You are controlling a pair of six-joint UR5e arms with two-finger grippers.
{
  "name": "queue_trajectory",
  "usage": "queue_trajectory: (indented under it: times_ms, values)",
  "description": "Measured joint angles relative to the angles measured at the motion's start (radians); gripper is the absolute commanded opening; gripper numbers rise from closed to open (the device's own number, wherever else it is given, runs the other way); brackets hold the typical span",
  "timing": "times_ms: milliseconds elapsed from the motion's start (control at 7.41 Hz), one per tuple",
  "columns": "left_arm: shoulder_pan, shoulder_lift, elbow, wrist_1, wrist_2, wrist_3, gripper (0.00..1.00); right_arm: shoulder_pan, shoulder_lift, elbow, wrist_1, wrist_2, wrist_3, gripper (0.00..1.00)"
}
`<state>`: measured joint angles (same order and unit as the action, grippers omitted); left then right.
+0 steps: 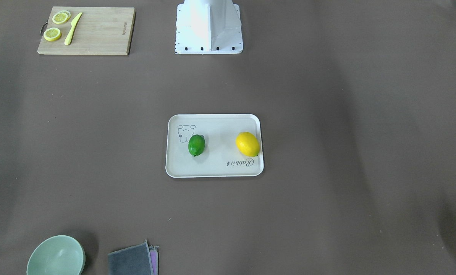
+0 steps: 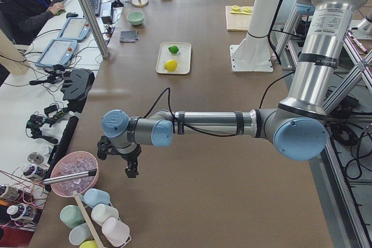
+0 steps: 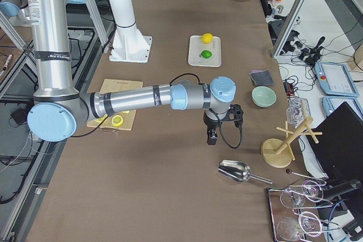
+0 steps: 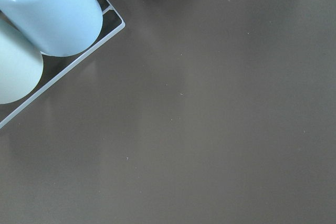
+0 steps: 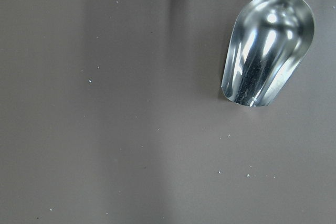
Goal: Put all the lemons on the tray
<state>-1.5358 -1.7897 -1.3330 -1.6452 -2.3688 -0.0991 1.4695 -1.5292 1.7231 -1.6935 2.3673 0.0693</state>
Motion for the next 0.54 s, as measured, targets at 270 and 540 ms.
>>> queue_trajectory:
  times_ms: [270, 540]
  values:
    - [0.000, 0.001, -0.018, -0.020, 0.001, 0.006, 0.99, 0.000, 0.001, 0.001, 0.000, 0.001, 0.001, 1.00]
    - [0.001, 0.001, -0.020, -0.038, 0.002, 0.006, 0.99, 0.000, 0.000, 0.002, 0.000, 0.001, 0.000, 1.00]
